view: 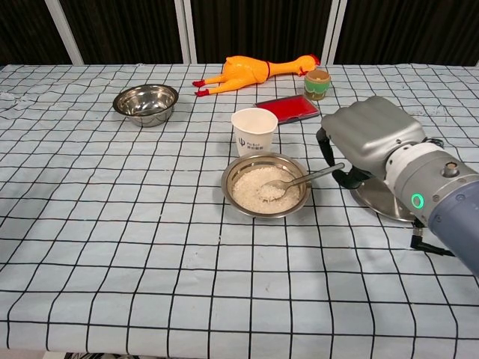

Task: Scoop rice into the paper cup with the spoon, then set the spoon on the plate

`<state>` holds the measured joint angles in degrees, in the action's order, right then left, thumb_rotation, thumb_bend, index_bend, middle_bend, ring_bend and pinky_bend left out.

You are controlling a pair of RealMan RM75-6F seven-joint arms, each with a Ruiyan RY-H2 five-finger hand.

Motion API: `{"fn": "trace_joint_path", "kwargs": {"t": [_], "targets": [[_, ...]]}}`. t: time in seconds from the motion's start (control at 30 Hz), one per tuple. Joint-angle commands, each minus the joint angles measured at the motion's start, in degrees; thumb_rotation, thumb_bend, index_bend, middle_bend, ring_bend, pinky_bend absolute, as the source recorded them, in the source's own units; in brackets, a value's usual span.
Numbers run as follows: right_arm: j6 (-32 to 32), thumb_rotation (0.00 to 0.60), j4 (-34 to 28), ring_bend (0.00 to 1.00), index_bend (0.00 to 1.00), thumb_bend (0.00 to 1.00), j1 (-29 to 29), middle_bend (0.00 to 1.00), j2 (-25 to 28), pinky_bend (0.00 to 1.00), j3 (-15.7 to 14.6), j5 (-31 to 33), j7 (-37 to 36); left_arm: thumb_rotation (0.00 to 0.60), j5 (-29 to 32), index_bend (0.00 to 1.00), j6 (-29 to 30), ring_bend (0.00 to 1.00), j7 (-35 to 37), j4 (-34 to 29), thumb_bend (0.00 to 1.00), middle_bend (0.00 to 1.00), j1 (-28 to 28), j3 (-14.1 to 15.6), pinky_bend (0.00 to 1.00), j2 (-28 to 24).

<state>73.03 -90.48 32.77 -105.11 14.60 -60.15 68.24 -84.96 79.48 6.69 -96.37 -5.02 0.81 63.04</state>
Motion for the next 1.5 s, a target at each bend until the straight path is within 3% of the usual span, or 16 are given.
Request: {"fn": "trace_joint_path", "kwargs": {"t": [0.03,0.83,1.5], "targets": [[1.2,0.6,-2.1,1.0,0.66,0.49,0.2,1.0,-0.3,1.0,1.3,3.1,0.6,0.6,0.0,0.0,0.0,0.0,0.0,0.0,0.01,0.0,0.0,0.0,0.0,0.0],[5.2,0.6,-9.1,1.0,0.66,0.5,3.2,1.0,2.3,1.0,1.9,11.6,1.8,0.6,0.0,0.0,0.1,0.0,0.0,0.1,0.01,0.0,0.0,0.0,0.0,0.1],[6.9,0.6,-13.7,1.0,0.68,0.5,4.1,1.0,3.8,1.0,3.5,18.7,-2.2,0.6,0.0,0.0,0.1,0.0,-0.2,0.1,0.01,0.0,0.0,0.0,0.0,0.1]]}}
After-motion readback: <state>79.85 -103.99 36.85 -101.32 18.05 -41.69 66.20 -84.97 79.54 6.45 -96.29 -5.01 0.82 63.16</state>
